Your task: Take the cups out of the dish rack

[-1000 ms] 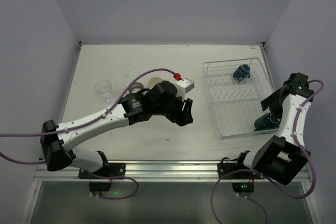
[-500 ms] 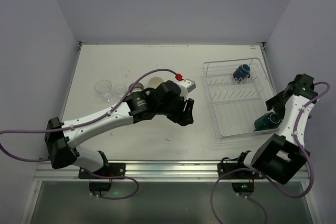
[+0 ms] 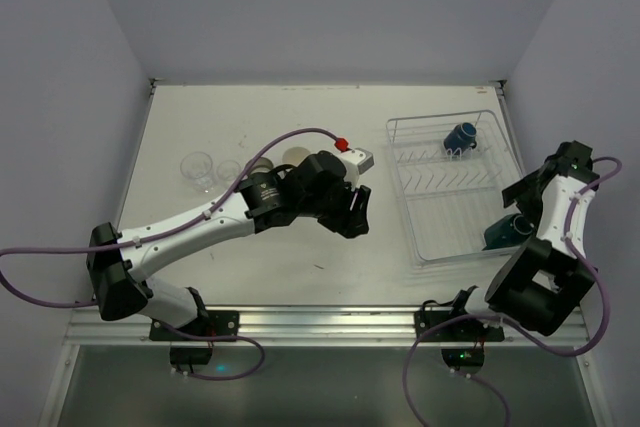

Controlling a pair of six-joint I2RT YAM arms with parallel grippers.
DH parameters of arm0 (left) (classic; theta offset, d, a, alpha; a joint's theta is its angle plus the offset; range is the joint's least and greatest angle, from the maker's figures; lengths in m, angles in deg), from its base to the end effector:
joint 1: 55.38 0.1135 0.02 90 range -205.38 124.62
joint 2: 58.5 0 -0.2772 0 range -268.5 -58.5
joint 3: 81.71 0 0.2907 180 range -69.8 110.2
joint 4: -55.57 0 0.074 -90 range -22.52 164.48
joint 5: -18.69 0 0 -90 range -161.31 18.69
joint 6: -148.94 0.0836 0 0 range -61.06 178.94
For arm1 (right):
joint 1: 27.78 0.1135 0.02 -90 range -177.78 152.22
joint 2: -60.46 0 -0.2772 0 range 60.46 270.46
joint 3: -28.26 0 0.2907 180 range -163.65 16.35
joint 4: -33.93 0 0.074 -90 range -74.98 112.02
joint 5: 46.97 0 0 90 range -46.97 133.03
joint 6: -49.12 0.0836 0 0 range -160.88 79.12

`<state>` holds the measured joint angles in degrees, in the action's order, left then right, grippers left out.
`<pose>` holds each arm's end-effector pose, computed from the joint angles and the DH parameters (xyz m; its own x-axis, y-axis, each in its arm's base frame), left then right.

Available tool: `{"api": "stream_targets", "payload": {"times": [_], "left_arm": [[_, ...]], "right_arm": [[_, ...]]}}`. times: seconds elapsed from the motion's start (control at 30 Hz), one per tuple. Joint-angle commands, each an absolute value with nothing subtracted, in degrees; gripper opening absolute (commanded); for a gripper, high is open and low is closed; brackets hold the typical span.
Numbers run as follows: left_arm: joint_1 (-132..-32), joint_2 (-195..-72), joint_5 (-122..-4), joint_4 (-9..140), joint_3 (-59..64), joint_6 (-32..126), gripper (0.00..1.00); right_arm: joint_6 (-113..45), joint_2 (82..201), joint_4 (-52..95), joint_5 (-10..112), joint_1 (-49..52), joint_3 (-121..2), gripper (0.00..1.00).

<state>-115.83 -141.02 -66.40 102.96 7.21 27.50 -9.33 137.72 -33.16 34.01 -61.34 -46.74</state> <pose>0.1869 -0.3441 0.3176 -0.7447 0.2598 -0.6147 0.5979 0.6689 -0.4416 0.2465 -0.1793 0.2259 -0.3547 0.8555 -0.3773 0.9125 0.4046 0.0595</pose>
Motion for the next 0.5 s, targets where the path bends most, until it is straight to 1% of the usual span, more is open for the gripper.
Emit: {"api": "stream_targets", "payload": {"times": [0.0,0.47], "left_arm": [[-115.94,-141.38,-65.08,103.42,9.39,29.23,0.58],[-115.94,-141.47,-64.54,103.51,9.13,29.15,0.58]], "right_arm": [[-8.71,138.16,-29.23,34.85,-61.62,-45.79,0.95],[-9.24,140.27,-27.29,34.07,-61.62,-44.21,0.95]]}}
